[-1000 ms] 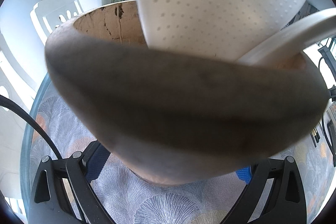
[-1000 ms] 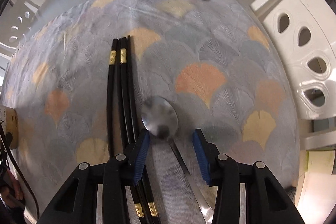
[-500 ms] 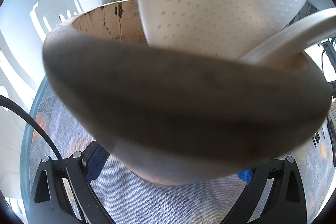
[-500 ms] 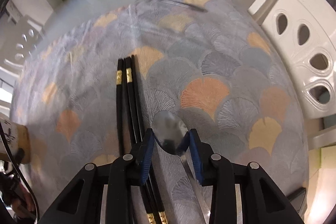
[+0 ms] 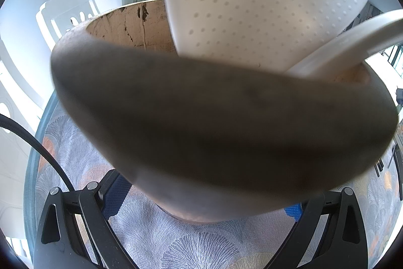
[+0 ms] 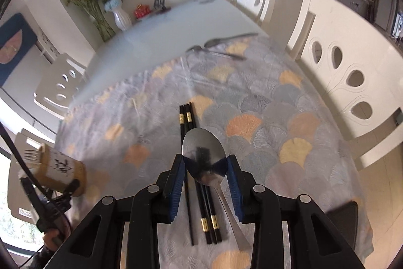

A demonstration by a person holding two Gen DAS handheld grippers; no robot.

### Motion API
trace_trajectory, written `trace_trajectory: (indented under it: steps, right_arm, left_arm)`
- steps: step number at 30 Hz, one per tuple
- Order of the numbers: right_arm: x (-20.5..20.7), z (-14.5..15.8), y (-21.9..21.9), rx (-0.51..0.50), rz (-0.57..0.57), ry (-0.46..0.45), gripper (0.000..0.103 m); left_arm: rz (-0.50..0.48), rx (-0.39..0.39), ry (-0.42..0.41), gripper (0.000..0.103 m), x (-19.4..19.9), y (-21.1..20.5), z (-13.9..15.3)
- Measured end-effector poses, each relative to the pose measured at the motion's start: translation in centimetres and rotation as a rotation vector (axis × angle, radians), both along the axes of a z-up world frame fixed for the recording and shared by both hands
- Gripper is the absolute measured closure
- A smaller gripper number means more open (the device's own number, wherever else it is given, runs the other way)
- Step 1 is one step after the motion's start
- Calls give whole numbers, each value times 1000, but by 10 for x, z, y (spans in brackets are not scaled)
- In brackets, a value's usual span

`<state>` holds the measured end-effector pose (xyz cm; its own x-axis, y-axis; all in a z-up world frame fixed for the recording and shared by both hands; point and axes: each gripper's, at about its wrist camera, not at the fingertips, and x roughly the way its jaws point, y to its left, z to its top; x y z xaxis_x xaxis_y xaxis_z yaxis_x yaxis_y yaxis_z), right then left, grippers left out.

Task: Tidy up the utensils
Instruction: 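Grasp the silver spoon with the right tool and lift it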

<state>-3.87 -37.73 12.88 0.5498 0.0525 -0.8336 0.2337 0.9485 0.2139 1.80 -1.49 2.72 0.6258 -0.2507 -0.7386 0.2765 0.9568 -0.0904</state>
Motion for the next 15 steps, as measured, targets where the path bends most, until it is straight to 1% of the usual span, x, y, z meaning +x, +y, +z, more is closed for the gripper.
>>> trace_trajectory:
  steps: [6,15]
  right_arm:
    - [-13,38,8,0,9,-100,71]
    - [1,99,31,-8,69,-255,71]
  left_arm:
    - [0,0,0,4,0,0,0]
    - [0,0,0,4,0,0,0]
